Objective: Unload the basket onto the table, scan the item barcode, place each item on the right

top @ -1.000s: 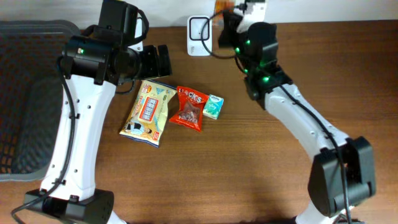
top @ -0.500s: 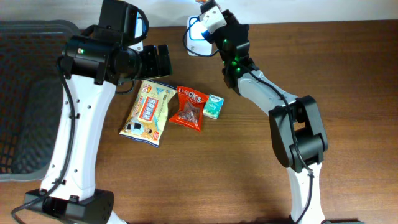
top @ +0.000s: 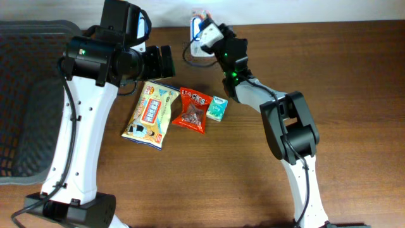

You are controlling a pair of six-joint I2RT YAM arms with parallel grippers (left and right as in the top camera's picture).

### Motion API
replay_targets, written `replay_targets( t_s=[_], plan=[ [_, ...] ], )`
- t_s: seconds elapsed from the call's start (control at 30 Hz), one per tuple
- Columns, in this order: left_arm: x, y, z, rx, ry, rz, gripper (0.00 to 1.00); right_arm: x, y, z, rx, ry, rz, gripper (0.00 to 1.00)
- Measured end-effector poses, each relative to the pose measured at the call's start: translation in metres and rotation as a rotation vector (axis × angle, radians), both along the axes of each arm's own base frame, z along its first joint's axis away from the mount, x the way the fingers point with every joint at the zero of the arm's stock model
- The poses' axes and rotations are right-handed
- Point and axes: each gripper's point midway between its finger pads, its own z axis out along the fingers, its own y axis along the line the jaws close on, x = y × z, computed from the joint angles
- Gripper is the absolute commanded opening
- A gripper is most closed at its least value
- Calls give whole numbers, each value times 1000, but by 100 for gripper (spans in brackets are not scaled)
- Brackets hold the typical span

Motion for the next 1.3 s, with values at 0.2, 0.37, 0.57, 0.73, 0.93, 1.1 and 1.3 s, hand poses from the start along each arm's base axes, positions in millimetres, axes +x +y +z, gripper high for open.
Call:
replay_targets(
  t_s=[0.2, 0.37, 0.57, 0.73, 0.93, 1.1, 1.3],
  plan=[
    [0, 0, 0, 0, -1, 0, 99, 22, -133, 25, 430, 282, -293, 4],
    [0, 0, 0, 0, 1, 0, 99, -39, -347, 54, 590, 372, -935, 4],
    [0, 0, 0, 0, 0, 0, 99, -114, -484, -10, 633, 618, -1230, 4],
    [0, 0, 0, 0, 0, 0, 99, -183, -580, -53, 746, 708, -1428, 5],
    [0, 0, 0, 0, 0, 0, 99, -248, -656, -95, 851, 738, -1564, 58],
    [0, 0, 0, 0, 0, 0, 99, -257, -662, -109, 934, 797, -1496, 99],
    [0, 0, 0, 0, 0, 0, 99, -252, -634, -83, 936, 832, -1433, 99]
  ],
)
